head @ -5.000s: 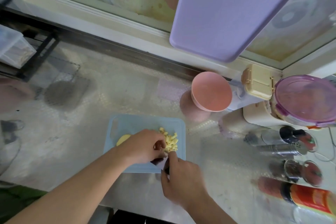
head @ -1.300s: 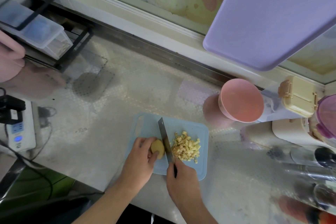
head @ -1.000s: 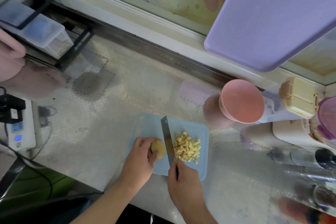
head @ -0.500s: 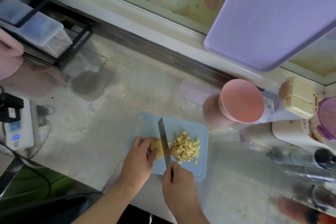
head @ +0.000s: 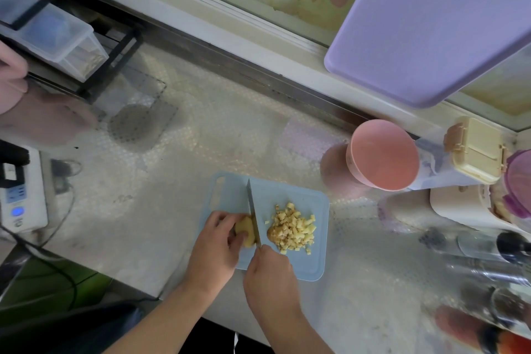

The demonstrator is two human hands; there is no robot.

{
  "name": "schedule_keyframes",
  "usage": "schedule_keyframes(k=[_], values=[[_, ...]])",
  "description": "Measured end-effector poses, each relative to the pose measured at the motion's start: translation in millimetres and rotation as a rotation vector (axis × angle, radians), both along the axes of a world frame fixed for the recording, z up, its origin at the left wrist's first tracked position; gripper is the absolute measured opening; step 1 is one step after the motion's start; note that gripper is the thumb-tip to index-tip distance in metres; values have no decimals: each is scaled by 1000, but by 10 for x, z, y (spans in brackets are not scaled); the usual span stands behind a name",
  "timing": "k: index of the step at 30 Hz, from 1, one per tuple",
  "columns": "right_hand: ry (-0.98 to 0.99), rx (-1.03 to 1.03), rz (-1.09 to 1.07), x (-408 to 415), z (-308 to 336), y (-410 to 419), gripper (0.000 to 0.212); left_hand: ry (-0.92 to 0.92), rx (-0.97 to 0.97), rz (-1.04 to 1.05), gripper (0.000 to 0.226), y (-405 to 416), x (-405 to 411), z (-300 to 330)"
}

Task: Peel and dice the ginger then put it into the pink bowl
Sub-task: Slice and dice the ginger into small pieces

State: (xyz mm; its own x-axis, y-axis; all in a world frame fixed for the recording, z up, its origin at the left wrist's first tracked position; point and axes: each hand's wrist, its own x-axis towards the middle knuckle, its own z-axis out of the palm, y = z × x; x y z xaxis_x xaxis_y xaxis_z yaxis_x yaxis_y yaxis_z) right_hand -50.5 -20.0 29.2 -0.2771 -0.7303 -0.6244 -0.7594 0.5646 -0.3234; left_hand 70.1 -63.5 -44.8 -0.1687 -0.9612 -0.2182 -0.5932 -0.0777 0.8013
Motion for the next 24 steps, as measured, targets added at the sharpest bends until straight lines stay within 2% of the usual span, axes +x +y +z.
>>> schedule_keyframes(k=[7,12,15,24], values=[[-3,1,9,41,-45,3,12,-22,-3,18,29,16,-6,19],[-35,-89,-4,-17,-23,41,11,-15,-6,25,31,27,-18,35],[-56,-151,-7,-21,-1,93,25,-22,-8,28,31,29,-27,46],[-80,-170,-49,-57,41,99,32,5,-7,16,34,58,-15,76]])
